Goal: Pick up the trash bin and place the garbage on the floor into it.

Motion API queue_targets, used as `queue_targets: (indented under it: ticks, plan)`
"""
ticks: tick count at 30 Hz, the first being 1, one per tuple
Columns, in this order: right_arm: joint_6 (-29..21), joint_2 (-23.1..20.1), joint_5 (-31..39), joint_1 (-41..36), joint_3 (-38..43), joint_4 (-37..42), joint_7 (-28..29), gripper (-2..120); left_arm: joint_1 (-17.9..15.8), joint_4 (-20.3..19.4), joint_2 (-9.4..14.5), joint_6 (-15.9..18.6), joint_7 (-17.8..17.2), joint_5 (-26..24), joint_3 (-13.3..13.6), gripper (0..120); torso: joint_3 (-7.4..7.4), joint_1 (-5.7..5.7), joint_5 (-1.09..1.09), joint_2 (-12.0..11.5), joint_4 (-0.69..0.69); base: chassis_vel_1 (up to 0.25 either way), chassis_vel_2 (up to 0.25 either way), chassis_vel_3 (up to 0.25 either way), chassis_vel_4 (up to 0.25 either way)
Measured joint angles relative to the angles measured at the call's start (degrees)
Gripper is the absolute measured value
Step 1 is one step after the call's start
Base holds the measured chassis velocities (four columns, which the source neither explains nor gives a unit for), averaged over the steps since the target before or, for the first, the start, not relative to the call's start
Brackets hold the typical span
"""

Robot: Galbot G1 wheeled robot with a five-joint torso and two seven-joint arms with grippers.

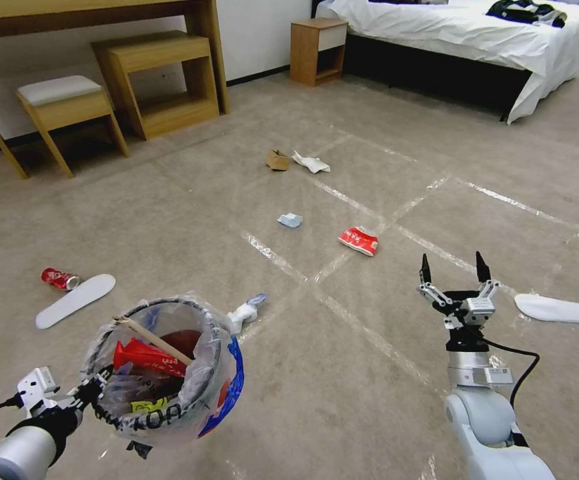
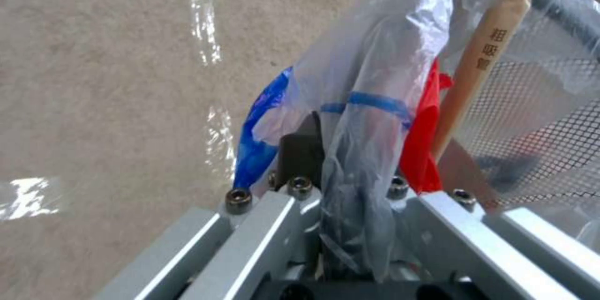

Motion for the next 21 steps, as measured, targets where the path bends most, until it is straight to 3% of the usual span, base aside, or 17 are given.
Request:
queue_targets:
  ticks: [21]
  plan:
    - [0.0, 0.3, -0.2, 3.1, -2.0, -2.6, 0.2, 100, -1.7, 1.8, 0.5, 0.0, -0.2, 0.6, 0.7, 0, 0.0, 0.0, 0.0, 0.0, 0.0, -0.145, 0.149, 0.144, -0.148]
